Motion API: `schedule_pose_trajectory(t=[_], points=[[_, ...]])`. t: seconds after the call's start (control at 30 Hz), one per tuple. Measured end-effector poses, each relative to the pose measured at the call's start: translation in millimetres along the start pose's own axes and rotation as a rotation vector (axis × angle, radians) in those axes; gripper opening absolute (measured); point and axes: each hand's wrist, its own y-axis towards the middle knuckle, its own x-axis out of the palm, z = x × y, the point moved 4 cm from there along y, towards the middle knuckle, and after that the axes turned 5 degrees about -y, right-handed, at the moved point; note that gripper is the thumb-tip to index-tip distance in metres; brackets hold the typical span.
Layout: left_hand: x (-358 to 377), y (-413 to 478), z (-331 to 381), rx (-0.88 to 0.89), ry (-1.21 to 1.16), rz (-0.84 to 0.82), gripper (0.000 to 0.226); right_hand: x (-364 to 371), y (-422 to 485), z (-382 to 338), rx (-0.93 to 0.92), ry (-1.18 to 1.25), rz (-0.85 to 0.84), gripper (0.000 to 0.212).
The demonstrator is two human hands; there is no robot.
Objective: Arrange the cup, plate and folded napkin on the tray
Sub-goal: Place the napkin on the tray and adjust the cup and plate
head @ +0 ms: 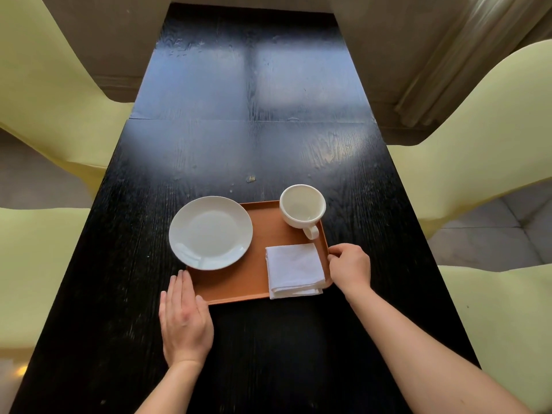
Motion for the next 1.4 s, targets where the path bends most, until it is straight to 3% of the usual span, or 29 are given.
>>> schedule_pose_trajectory(t=[0.37,0.53,0.7,0.87,1.2,1.4], points=[[0,0,0,-0.014,0.011,0.009,0.051,-1,-11,6,-0.042,-0.02,-0.009,0.017],[1,0,0,-0.01,0.023,0.025,0.051,-15,-10,-26,-0.2,0.072,0.108,0.023],[1,-1,0,-0.003,0.026,0.038,0.05,-8,1,-48,-0.102,0.08,-0.003,0.037],[1,-1,1,-0.005,0.034,0.034,0.05,-6,2,-46,-0.072,0.057,0.024,0.048],[0,-2,2,0.003,0.025,0.058,0.048,-5,-4,-44,-0.055,0.115,0.091,0.044],[-2,-2,4,-0.001,0.02,0.047,0.048,-7,-2,-40,-0.06,0.168,0.022,0.033]])
